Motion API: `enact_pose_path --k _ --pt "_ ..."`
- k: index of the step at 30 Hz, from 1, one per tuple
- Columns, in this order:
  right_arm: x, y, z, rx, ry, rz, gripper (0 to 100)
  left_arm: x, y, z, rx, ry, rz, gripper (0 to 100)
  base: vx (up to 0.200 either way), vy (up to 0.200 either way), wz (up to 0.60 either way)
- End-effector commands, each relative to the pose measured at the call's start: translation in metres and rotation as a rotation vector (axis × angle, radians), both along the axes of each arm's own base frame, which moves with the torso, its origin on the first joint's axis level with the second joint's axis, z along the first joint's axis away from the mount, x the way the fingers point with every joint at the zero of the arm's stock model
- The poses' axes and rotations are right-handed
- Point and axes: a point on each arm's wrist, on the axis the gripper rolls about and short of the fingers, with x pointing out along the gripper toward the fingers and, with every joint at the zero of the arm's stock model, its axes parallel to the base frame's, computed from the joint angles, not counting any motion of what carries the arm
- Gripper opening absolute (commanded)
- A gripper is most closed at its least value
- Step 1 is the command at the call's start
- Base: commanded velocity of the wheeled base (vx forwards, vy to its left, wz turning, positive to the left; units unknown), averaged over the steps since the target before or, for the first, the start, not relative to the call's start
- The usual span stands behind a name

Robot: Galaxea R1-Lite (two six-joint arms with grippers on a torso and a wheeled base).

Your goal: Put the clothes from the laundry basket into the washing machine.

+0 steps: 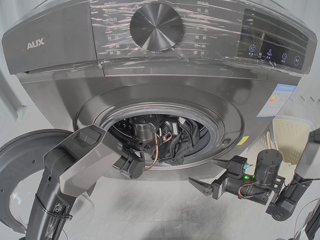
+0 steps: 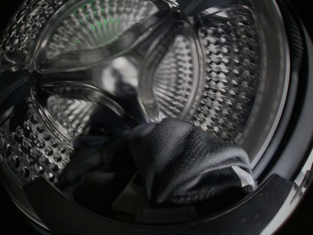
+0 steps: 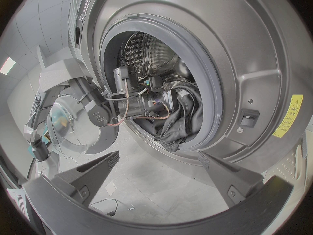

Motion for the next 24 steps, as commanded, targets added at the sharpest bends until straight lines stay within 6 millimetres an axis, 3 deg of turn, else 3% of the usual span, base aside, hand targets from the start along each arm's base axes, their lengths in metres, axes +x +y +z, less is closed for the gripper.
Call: enact_pose_path --k 1,6,12,13,17,20,24 --pt "0.001 0.001 -0.004 -0.008 0.012 0.001 100 0.032 0.020 -0.007 -0.040 -0.034 0.125 0 0.000 0.000 0.00" --pt "0.001 0.001 -0.004 -0.008 0.012 0.001 100 0.042 0.028 0.004 -0.080 -0.057 0.182 0 0.000 0.000 0.00" --pt "0.001 0.001 -0.005 -0.009 0.013 0.001 100 0.037 0.023 -0.001 -0.068 -0.036 0.168 0 0.000 0.000 0.00" --pt "0.001 0.001 -0.005 -0.009 0.013 0.001 100 0.034 0.022 -0.003 -0.063 -0.025 0.163 100 0.000 0.000 0.00" --pt "0.001 0.001 -0.005 -0.010 0.015 -0.001 100 0.020 0.012 -0.007 -0.050 0.020 0.115 100 0.000 0.000 0.00" --pt "0.001 0.001 -0.005 -0.009 0.013 0.001 100 -0.014 0.010 -0.017 0.058 0.134 0.012 100 0.000 0.000 0.00" --pt "0.001 0.001 -0.004 -0.009 0.013 0.001 100 -0.032 0.016 -0.014 0.123 0.165 -0.028 100 0.000 0.000 0.00"
